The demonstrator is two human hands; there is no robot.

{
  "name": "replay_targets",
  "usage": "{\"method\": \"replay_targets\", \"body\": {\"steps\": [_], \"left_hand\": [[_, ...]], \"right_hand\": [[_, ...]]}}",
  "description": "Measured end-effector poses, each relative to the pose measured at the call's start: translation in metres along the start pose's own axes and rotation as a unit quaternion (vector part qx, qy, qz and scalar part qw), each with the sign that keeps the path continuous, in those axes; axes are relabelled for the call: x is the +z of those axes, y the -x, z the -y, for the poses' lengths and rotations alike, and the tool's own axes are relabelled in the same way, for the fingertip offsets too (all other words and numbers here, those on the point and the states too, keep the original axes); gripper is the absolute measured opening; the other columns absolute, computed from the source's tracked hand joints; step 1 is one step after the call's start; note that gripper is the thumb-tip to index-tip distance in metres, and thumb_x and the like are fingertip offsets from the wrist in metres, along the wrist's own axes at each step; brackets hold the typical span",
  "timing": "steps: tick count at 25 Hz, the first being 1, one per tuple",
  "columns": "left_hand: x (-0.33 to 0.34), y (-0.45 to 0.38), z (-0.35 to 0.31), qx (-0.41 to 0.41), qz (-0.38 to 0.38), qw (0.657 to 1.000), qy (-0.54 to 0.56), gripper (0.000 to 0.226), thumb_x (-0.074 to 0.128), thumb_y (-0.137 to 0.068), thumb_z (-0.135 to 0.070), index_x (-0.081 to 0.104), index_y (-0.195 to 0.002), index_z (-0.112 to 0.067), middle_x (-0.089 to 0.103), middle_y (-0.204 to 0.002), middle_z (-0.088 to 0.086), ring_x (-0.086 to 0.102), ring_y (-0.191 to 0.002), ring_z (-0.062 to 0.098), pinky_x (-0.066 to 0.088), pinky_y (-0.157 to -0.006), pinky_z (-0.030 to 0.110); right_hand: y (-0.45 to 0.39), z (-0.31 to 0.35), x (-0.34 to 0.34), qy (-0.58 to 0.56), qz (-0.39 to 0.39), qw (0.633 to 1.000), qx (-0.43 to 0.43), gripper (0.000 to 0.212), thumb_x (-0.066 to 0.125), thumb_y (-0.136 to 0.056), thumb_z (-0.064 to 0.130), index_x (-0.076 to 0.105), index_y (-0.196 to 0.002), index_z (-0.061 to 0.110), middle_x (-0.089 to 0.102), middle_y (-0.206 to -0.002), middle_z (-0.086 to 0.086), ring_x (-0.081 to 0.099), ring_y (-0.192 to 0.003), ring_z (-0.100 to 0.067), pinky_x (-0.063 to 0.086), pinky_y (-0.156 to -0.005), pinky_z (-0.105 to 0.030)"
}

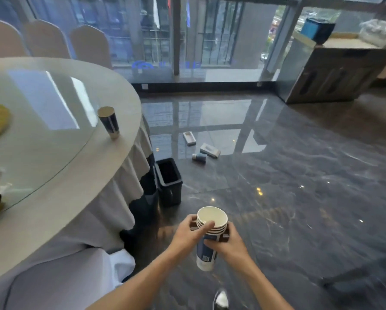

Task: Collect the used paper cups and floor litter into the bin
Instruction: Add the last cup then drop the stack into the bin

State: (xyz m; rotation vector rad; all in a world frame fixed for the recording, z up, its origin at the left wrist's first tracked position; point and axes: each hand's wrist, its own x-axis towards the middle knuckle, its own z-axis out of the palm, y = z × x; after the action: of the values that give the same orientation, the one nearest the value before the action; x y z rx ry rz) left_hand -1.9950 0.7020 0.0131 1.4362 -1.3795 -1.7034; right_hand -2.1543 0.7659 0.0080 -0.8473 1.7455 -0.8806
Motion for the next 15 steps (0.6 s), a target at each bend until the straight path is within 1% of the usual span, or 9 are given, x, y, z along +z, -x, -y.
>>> {"method": "replay_targets", "body": {"steps": [1,3,6,7,9,10,11,13,15], "left_hand": [[-0.004,-0.018,-0.005,-0.002,-0.015,1.000,0.003,0.053,0.088,-0.079,-0.041,0.066,-0.122,-0.018,0.077,-0.108,-0.008,0.073,-0.099,0.002,0.057,-0.077,0.014],[-0.013,-0.049,-0.017,-0.005,-0.039,0.999,0.004,0.064,0.094,-0.072,-0.042,0.064,-0.125,-0.023,0.077,-0.112,-0.008,0.074,-0.103,0.003,0.060,-0.085,0.020],[-0.030,-0.092,-0.042,-0.004,-0.107,0.994,-0.003,0.072,0.099,-0.063,-0.039,0.063,-0.125,-0.028,0.078,-0.114,-0.008,0.074,-0.104,0.003,0.061,-0.091,0.025],[-0.036,-0.103,-0.052,-0.006,-0.131,0.991,0.004,0.072,0.100,-0.062,-0.036,0.064,-0.124,-0.027,0.078,-0.113,-0.007,0.074,-0.104,0.003,0.061,-0.090,0.024],[-0.051,-0.125,-0.067,-0.003,-0.176,0.984,0.019,0.072,0.101,-0.062,-0.030,0.064,-0.124,-0.025,0.079,-0.112,-0.006,0.075,-0.102,0.002,0.060,-0.085,0.019],[-0.060,-0.134,-0.073,0.003,-0.199,0.980,0.021,0.075,0.102,-0.060,-0.031,0.064,-0.124,-0.026,0.079,-0.112,-0.007,0.075,-0.103,0.002,0.059,-0.084,0.018],[-0.069,-0.144,-0.079,0.004,-0.224,0.974,0.026,0.079,0.102,-0.057,-0.035,0.064,-0.126,-0.026,0.079,-0.112,-0.007,0.074,-0.105,0.004,0.059,-0.085,0.020],[-0.088,-0.159,-0.087,0.004,-0.267,0.963,0.034,0.085,0.102,-0.055,-0.042,0.064,-0.129,-0.027,0.079,-0.113,-0.008,0.074,-0.107,0.005,0.059,-0.091,0.024],[-0.108,-0.173,-0.091,0.005,-0.305,0.951,0.058,0.081,0.102,-0.059,-0.032,0.064,-0.130,-0.025,0.079,-0.113,-0.008,0.074,-0.103,0.001,0.059,-0.088,0.020]], "right_hand": [[-0.024,0.011,0.001,0.004,0.018,1.000,-0.007,0.062,0.094,-0.061,0.015,0.060,-0.111,0.025,0.078,-0.109,-0.004,0.075,-0.097,-0.014,0.060,-0.075,-0.028],[-0.069,0.030,0.002,0.011,0.059,0.998,-0.034,0.062,0.097,-0.065,0.021,0.059,-0.113,0.029,0.077,-0.110,0.003,0.074,-0.099,-0.010,0.061,-0.080,-0.029],[-0.136,0.073,0.003,0.042,0.144,0.986,-0.073,0.067,0.097,-0.064,0.031,0.058,-0.118,0.032,0.076,-0.115,0.004,0.075,-0.101,-0.009,0.063,-0.088,-0.038],[-0.155,0.089,0.003,0.055,0.179,0.979,-0.082,0.069,0.097,-0.065,0.029,0.058,-0.121,0.030,0.075,-0.116,0.002,0.076,-0.100,-0.009,0.063,-0.089,-0.038],[-0.189,0.125,0.006,0.080,0.239,0.962,-0.106,0.065,0.092,-0.075,0.013,0.056,-0.128,0.018,0.073,-0.115,-0.004,0.076,-0.095,-0.003,0.063,-0.083,-0.030],[-0.206,0.139,0.011,0.090,0.260,0.953,-0.126,0.061,0.089,-0.078,0.008,0.055,-0.129,0.012,0.072,-0.113,-0.007,0.075,-0.091,-0.001,0.062,-0.079,-0.027],[-0.223,0.154,0.017,0.099,0.287,0.943,-0.135,0.059,0.088,-0.080,0.008,0.055,-0.129,0.010,0.072,-0.113,-0.008,0.075,-0.090,0.000,0.062,-0.078,-0.026],[-0.247,0.184,0.032,0.120,0.329,0.925,-0.146,0.058,0.088,-0.081,0.015,0.057,-0.130,0.016,0.073,-0.113,-0.005,0.075,-0.095,-0.005,0.063,-0.082,-0.031],[-0.271,0.204,0.054,0.130,0.359,0.909,-0.166,0.055,0.088,-0.081,0.019,0.059,-0.128,0.023,0.073,-0.114,-0.004,0.076,-0.100,-0.013,0.064,-0.086,-0.037]]}}
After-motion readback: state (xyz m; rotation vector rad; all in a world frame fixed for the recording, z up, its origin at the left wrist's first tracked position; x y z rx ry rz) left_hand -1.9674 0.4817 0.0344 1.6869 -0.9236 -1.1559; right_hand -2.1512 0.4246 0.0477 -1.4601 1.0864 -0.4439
